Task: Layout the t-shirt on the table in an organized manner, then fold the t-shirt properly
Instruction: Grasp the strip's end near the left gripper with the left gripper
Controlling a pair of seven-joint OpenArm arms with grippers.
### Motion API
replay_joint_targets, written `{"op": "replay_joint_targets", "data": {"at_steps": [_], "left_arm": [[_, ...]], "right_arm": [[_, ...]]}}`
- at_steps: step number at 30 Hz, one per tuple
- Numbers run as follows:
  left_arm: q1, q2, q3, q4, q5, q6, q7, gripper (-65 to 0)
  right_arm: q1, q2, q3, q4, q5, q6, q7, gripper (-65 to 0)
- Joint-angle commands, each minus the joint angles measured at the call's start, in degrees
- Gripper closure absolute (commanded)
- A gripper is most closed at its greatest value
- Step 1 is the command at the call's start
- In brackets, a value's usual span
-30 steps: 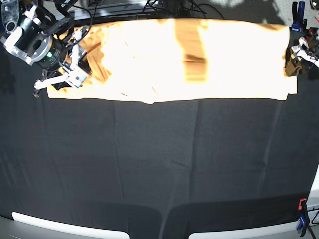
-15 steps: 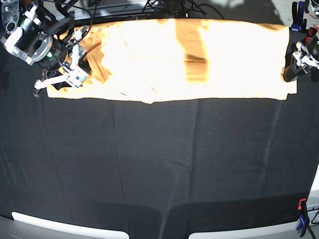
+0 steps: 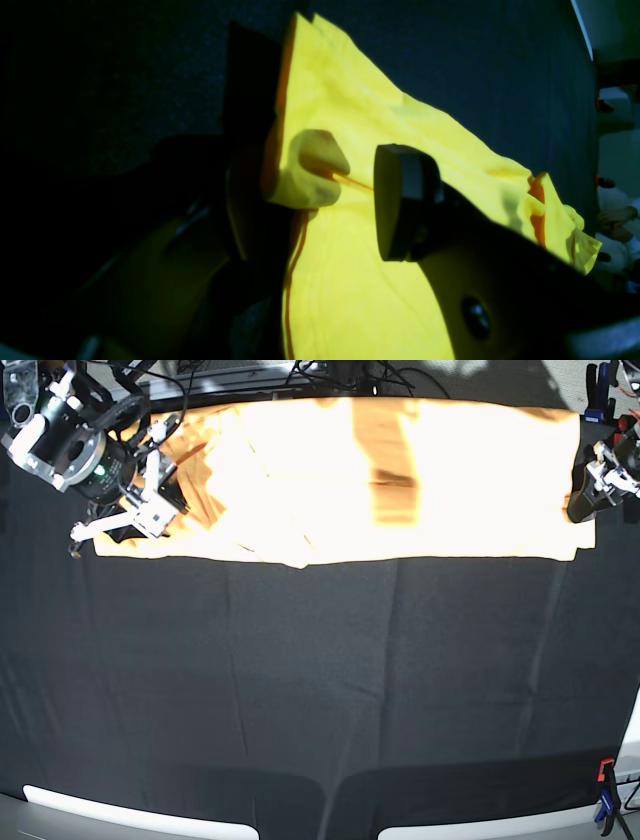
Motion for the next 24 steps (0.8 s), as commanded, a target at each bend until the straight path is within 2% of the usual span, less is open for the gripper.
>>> {"op": "replay_joint_targets", "data": {"at_steps": [1,5,10,16,24], "left_arm": [[0.50,2.08,0.98,0.37,-3.96,-0.38,5.53,-32.0],[0.48,2.16,0.98,1.44,-2.86,-0.38,5.38,-31.9],[0.50,1.01,0.98,8.04,8.15,-0.38,2.16,-31.9],[0.61,0.79,0.98,15.96,14.80,-0.38,2.29,-31.9],[0.81,1.42,0.98,16.55,15.82,0.70,0.90,-32.0]], "right_arm": [[0.09,0.66,0.52,0.83,0.63,-0.39,1.09,-20.5],[0.07,0.66,0.52,0.83,0.66,-0.42,1.09,-20.5],[0.07,0.66,0.52,0.83,0.63,-0.39,1.09,-20.6],[0.07,0.66,0.52,0.83,0.66,-0.39,1.11,-20.5],[0.07,0.66,0.52,0.83,0.63,-0.39,1.09,-20.6]]}}
